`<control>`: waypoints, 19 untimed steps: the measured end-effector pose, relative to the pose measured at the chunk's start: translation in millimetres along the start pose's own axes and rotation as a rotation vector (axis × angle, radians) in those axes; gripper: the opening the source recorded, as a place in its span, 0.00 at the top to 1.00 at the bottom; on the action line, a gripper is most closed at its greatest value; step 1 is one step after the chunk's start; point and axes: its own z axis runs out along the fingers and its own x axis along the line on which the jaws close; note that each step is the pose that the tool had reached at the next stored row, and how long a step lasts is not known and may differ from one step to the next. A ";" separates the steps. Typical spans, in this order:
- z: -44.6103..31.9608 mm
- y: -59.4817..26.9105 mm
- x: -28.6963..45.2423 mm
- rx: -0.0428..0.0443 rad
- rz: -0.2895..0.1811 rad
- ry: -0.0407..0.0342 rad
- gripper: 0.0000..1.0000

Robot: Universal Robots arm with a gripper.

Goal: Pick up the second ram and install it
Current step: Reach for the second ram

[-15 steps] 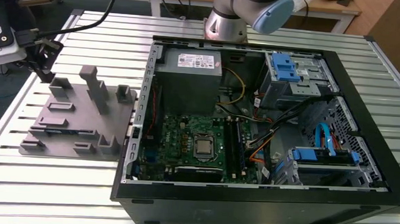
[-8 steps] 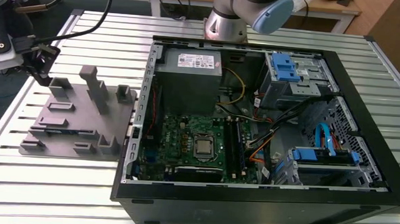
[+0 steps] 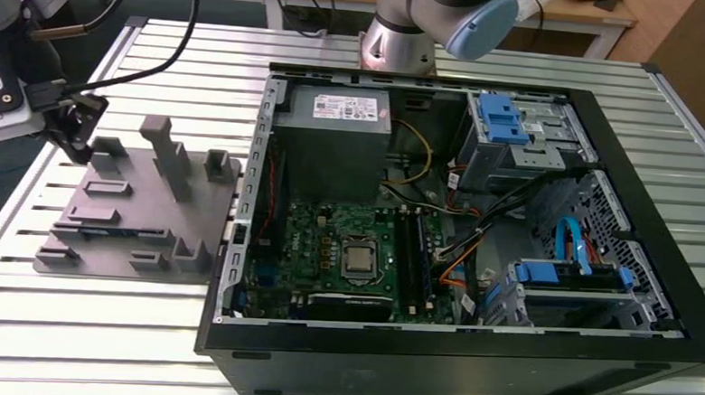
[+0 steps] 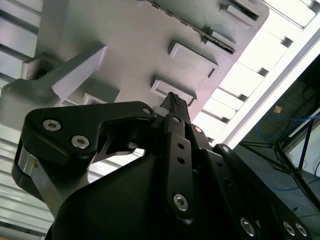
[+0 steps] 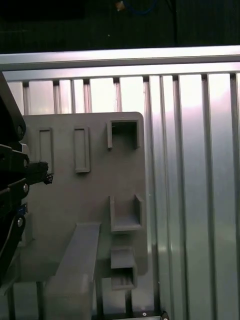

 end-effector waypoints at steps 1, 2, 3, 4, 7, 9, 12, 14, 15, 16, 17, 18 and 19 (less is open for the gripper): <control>1.0 -0.7 -0.8 0.0000 0.000 0.0001 0.93; 1.8 -1.4 -1.4 0.0001 0.000 0.0002 0.93; 2.7 -2.2 -1.8 0.0002 0.000 0.0003 0.93; 3.4 -3.2 -2.0 0.0003 0.000 0.0005 0.93; 5.8 -8.0 -2.5 0.0002 -0.001 0.0003 0.93; 7.6 -11.5 -2.7 0.0002 -0.001 0.0002 0.93; 10.1 -18.4 -3.2 0.0001 -0.001 0.0002 0.93; 11.5 -24.5 -3.5 0.0002 -0.001 0.0003 0.93; 12.1 -28.2 -3.8 0.0002 -0.001 0.0003 0.93; 12.5 -31.8 -4.1 0.0001 -0.001 0.0002 0.93; 12.9 -35.3 -4.4 0.0001 -0.001 0.0002 0.93; 13.2 -38.7 -4.6 0.0002 -0.001 0.0002 0.93; 13.6 -42.2 -4.9 0.0003 -0.001 0.0003 0.93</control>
